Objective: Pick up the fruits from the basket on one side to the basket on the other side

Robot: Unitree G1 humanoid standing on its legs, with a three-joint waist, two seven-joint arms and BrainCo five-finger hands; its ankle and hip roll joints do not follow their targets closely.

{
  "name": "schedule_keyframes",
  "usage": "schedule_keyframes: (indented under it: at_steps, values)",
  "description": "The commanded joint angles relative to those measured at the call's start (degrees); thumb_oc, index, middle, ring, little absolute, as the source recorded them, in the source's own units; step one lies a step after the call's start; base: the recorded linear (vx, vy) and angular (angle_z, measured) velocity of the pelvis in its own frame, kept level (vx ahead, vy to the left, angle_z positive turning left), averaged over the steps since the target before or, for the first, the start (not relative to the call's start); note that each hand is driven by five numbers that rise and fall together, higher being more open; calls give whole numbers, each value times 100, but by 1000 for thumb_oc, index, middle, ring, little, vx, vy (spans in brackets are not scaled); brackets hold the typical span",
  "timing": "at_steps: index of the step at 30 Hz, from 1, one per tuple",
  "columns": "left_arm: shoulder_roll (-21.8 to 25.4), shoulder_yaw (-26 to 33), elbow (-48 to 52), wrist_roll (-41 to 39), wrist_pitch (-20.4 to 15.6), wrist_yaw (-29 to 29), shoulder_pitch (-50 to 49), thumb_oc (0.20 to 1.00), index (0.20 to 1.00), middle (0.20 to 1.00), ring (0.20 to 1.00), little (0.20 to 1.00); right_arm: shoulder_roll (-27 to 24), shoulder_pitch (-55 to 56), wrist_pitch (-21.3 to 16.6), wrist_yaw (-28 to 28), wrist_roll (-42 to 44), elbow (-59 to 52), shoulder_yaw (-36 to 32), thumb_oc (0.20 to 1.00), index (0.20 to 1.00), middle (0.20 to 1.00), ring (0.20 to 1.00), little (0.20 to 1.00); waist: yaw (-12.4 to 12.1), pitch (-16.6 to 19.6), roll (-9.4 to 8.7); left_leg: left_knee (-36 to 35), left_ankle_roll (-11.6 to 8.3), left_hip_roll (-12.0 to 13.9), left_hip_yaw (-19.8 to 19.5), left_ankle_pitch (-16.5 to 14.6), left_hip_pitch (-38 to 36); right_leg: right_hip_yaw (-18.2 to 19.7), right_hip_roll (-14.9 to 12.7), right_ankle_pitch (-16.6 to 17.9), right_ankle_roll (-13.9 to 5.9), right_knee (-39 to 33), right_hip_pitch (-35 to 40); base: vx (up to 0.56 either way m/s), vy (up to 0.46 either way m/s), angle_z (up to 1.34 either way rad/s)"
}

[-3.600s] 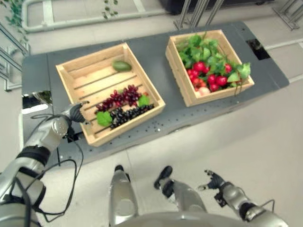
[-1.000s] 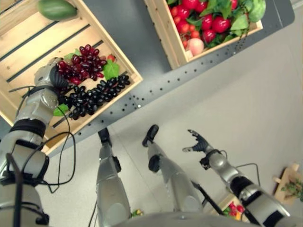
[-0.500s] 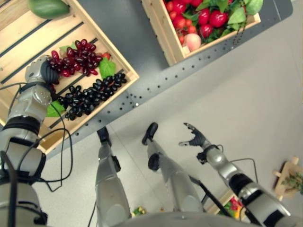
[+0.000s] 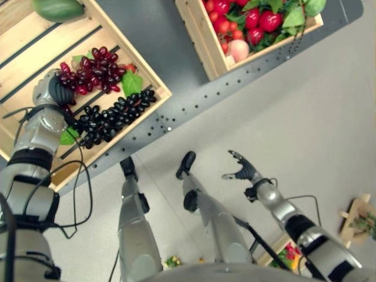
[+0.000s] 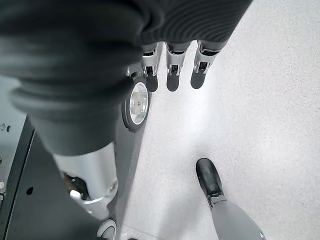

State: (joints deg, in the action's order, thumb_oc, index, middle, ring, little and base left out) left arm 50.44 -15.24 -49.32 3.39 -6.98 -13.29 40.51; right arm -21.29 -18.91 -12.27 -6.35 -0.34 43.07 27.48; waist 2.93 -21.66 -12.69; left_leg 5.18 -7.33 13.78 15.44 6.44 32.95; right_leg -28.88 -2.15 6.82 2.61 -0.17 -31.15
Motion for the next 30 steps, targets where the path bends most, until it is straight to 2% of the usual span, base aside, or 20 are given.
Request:
schedule_keyframes:
  at_steps: [1,2,3,4,7,9,13,17,20,24,25,30]
  values:
    - [-647,-3,677,-619,-471,344,-1033,200,200,200,200,200,-277,245,-207,-97,111,-195,-315,1000,1000,1000,1000,1000,-126,67,-12,9,-155,1,-306,94,-179,-295,-4,-437,-782,249,398,28,91,-2]
    - [-612,255,1439,-934,-734,421,-1620,200,200,200,200,200,-365,409,-212,-88,48,-210,-455,1000,1000,1000,1000,1000,-243,134,93,15,-134,-71,-300,37,-339,-287,-48,-458,-780,224,594,24,50,-3]
    - [-605,294,1491,-941,-720,432,-1688,200,200,200,200,200,-372,427,-210,-85,45,-221,-438,1000,1000,1000,1000,1000,-234,136,94,12,-132,-71,-295,31,-365,-284,-46,-457,-782,219,617,39,103,-1]
    - [-581,619,2054,-1192,-901,498,-2248,200,200,200,200,200,-435,607,-241,-34,0,-213,-554,1000,1000,1000,1000,1000,-324,193,194,18,-115,-104,-256,-23,-553,-273,-65,-480,-774,187,824,15,55,1]
    - [-572,932,2610,-1474,-1079,663,-2690,200,200,200,200,200,-468,734,-237,15,-60,-125,-689,1000,1000,1000,1000,1000,-424,298,294,3,-98,-149,-227,-64,-730,-283,-109,-499,-787,150,1018,29,81,8]
    - [-603,1503,3581,-1878,-1224,920,-3418,200,200,200,200,200,-481,949,-230,147,-178,-41,-812,1000,1000,1000,1000,1000,-543,456,417,-72,-61,-216,-188,-102,-1028,-297,-163,-516,-805,108,1296,33,96,7]
    - [-862,1941,4353,-2479,-1329,1263,-3915,200,200,200,200,200,-459,1161,-191,299,-246,-23,-972,1000,1000,1000,1000,1000,-668,715,528,-162,-10,-314,-160,-164,-1367,-328,-269,-511,-852,38,1646,35,97,11]
    - [-1010,2161,4873,-2694,-1338,1510,-4255,200,200,200,200,200,-487,1335,-208,529,-114,-211,-1077,1000,1000,1000,1000,1000,-718,917,587,-209,41,-397,-131,-243,-1643,-358,-345,-544,-876,18,1924,20,77,15]
    - [-1161,2317,5146,-2892,-1379,1753,-4456,200,200,200,200,200,-450,1440,-228,1097,927,-462,-1337,1000,1000,1000,1000,1000,-780,1201,634,-292,86,-509,-133,-294,-1941,-407,-441,-590,-899,-20,2255,23,73,2]
    - [-1151,2440,5425,-2972,-1359,2022,-4622,200,200,200,200,200,-659,1529,-223,1453,1357,-932,-1494,1000,1000,1000,1000,1000,-829,1436,680,-414,105,-593,-124,-294,-2150,-492,-511,-580,-926,-92,2468,26,57,10]
    - [-1132,2492,5547,-3029,-1367,2153,-4692,200,200,200,200,200,-839,1519,-238,1625,1623,-1193,-1601,1000,1000,1000,1000,1000,-857,1601,690,-449,112,-620,-131,-307,-2226,-525,-554,-583,-935,-120,2566,27,49,6]
    - [-983,2710,5970,-3272,-1309,2459,-4872,200,200,200,200,200,-1528,1316,-227,1932,2198,-2095,-1906,1000,1000,1000,1000,1000,-930,1984,729,-539,149,-707,-105,-365,-2507,-586,-633,-574,-977,-197,2854,46,59,10]
